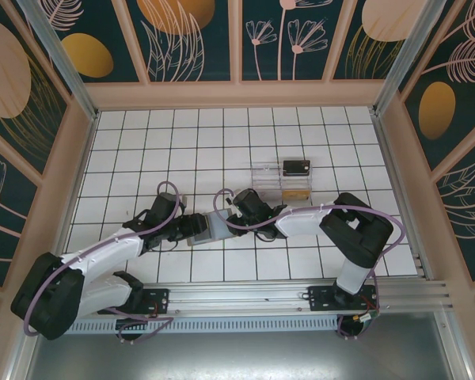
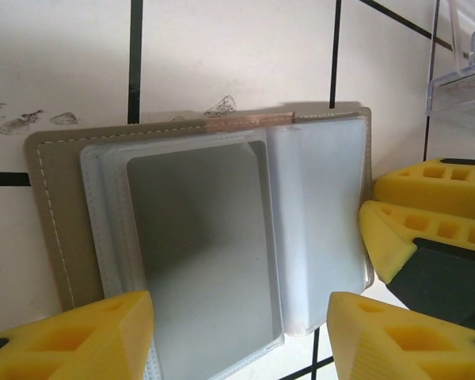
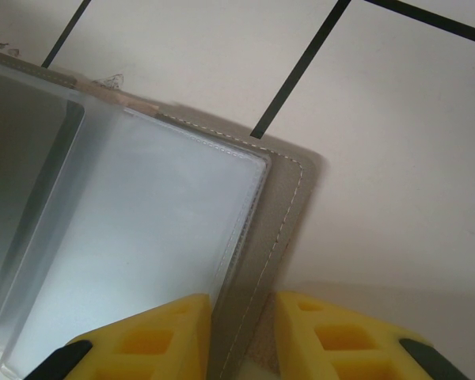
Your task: Take the credit cards out of the card holder
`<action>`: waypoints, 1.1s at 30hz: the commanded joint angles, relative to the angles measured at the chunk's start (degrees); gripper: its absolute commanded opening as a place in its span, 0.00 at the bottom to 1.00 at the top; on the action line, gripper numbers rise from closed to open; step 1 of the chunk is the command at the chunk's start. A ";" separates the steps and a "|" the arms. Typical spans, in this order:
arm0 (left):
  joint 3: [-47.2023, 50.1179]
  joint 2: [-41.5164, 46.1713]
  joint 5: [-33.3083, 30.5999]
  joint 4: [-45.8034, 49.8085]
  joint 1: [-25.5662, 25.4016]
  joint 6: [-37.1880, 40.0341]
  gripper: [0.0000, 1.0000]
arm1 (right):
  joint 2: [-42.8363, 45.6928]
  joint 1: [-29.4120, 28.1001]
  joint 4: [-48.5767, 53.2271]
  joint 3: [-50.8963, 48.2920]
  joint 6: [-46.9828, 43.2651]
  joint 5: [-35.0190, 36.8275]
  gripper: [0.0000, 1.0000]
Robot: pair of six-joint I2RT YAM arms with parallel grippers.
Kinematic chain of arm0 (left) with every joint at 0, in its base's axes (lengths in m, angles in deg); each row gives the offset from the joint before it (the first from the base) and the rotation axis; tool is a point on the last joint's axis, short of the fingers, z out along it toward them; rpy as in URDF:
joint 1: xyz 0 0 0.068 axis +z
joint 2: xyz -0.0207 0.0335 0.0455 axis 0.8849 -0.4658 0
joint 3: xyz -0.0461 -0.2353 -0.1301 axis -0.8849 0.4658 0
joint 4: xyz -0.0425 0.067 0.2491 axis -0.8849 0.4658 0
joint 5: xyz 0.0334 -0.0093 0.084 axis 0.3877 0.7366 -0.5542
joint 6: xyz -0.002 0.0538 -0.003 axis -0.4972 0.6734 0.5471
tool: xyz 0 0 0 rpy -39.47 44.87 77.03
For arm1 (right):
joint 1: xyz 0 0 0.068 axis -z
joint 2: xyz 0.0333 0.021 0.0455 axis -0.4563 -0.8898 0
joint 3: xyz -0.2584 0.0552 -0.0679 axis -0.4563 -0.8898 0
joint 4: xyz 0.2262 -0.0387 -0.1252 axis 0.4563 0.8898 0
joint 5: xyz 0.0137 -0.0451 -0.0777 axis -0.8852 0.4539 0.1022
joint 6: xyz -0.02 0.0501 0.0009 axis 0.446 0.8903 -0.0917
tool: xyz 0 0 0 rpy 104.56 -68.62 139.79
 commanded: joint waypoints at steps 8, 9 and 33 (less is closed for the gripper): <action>-0.84 -3.28 0.45 -0.18 -0.17 0.95 0.61 | -2.95 -0.59 3.43 -0.96 0.78 -0.18 0.30; -0.84 -3.40 0.54 -0.26 -0.18 0.92 0.61 | -2.99 -0.66 3.36 -0.88 0.76 -0.24 0.30; -1.41 -3.86 5.46 -7.08 -0.18 0.03 0.75 | -3.40 -0.66 3.25 -0.96 0.86 -0.22 0.30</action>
